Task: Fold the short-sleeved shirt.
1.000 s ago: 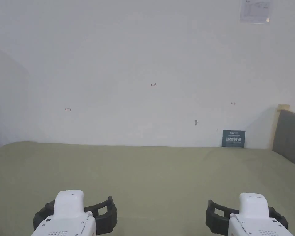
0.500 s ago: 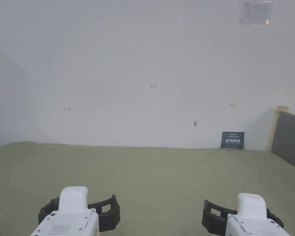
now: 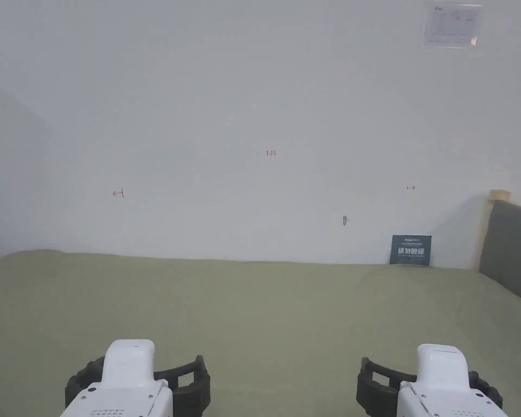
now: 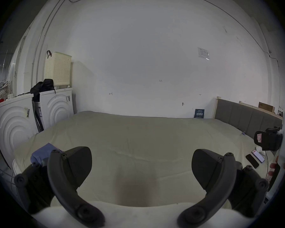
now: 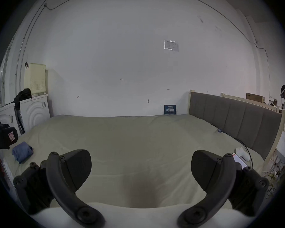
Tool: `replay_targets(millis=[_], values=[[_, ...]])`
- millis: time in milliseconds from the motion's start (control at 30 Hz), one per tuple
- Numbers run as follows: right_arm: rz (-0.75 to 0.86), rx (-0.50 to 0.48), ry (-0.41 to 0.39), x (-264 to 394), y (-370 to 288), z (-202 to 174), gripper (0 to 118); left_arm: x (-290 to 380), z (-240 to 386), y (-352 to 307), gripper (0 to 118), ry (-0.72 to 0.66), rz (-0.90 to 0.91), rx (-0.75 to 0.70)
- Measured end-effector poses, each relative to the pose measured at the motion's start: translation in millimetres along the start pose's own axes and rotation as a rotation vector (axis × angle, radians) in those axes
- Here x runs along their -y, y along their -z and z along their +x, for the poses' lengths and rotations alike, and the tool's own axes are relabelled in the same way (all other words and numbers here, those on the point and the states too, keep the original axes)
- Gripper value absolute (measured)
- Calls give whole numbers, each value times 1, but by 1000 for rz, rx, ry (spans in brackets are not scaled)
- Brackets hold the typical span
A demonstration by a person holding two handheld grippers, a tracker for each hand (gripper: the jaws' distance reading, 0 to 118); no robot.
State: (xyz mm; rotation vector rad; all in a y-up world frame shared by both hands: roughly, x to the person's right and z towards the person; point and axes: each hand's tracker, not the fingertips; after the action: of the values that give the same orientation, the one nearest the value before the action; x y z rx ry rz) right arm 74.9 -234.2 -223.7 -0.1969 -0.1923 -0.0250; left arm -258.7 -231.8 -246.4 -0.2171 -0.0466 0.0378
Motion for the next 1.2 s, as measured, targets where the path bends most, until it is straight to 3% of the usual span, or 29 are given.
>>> replay_targets(millis=[133,267,400,467,633,700,767,867,933,1067,1200], values=[[-24,40,17,-2,6,0,118,0,1,1,118,10,3,-4],[-96,-28,83,0,16,5,118,-1,4,0,118,20,13,12],[-98,-43,74,0,11,3,118,0,6,0,118,25,7,9],[-89,-50,55,-1,8,2,118,0,6,-1,118,34,8,9],[-55,-6,-112,-4,7,-5,118,-3,6,-1,118,36,11,23],[-44,-14,-115,-3,6,-6,118,-4,4,-1,118,31,18,27],[-54,-47,-83,-3,6,-4,118,-5,2,-1,118,16,27,22],[-89,-127,43,-5,7,2,118,-5,-2,1,118,-13,19,20],[-137,-107,86,-8,11,4,118,-4,-3,2,118,-15,12,21],[-210,-53,78,-14,20,1,118,1,-4,3,118,-1,1,22],[-220,-65,72,-15,21,-2,118,4,-3,4,118,-2,-6,28]])
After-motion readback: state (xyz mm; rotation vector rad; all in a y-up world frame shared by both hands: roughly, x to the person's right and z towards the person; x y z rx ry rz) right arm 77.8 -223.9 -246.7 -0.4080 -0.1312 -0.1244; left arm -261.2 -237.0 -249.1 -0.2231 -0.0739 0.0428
